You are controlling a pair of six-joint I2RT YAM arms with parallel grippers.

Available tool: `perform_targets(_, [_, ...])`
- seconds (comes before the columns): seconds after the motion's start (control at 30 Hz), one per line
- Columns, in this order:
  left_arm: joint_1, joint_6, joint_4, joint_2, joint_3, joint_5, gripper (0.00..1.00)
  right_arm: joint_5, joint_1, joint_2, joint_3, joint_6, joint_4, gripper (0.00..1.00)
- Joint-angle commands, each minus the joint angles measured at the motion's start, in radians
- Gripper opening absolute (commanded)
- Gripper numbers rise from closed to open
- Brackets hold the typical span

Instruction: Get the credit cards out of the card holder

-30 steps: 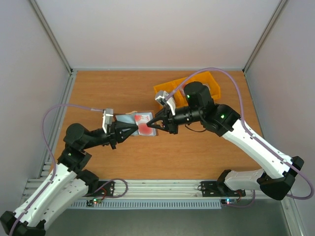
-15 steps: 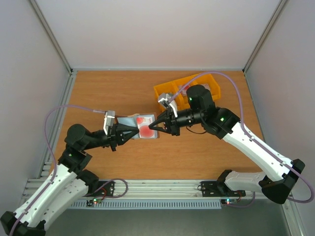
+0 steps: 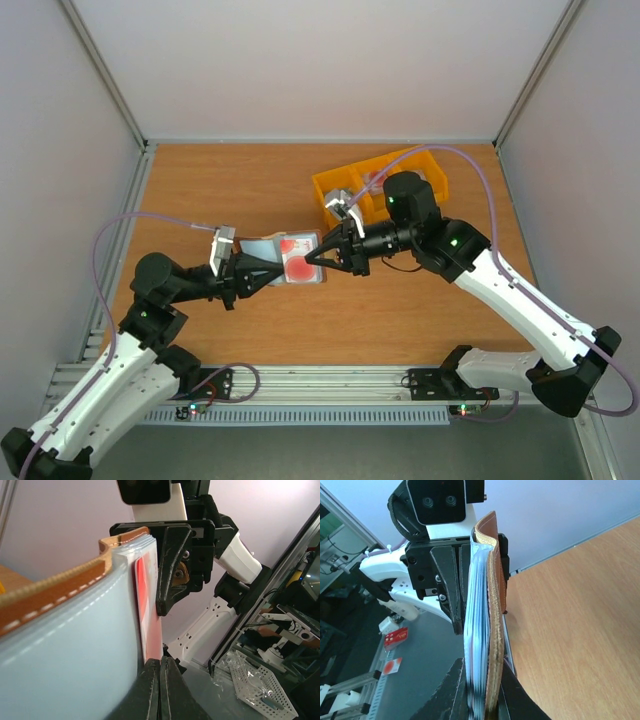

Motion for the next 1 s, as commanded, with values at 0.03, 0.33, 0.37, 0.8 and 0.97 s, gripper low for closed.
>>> perform_targets(0.03, [-0.004, 0.019, 0.080, 0.019, 0.006, 0.006, 0.00, -0.059, 0.000, 0.036, 0.041, 0.001, 0.040, 0.02])
perform_targets(0.33, [-0.001, -0.054, 0.021, 0.018, 0.021, -0.088, 0.29, -0.156, 0.038, 0.052, 0.036, 0.017, 0.112, 0.02])
perform_targets(0.37, [-0.001, -0.056, 0.031, 0.024, 0.024, -0.073, 0.30, -0.172, 0.038, 0.052, 0.033, 0.020, 0.120, 0.02])
perform_targets(0.8, [0.031, -0.039, -0.049, 0.009, 0.116, 0.060, 0.40, -0.092, 0.048, 0.009, 0.063, -0.048, 0.019, 0.02])
perform_targets(0.97, [0.031, -0.043, -0.053, 0.014, 0.117, -0.032, 0.41, -0.089, 0.049, 0.008, 0.071, -0.030, 0.015, 0.01])
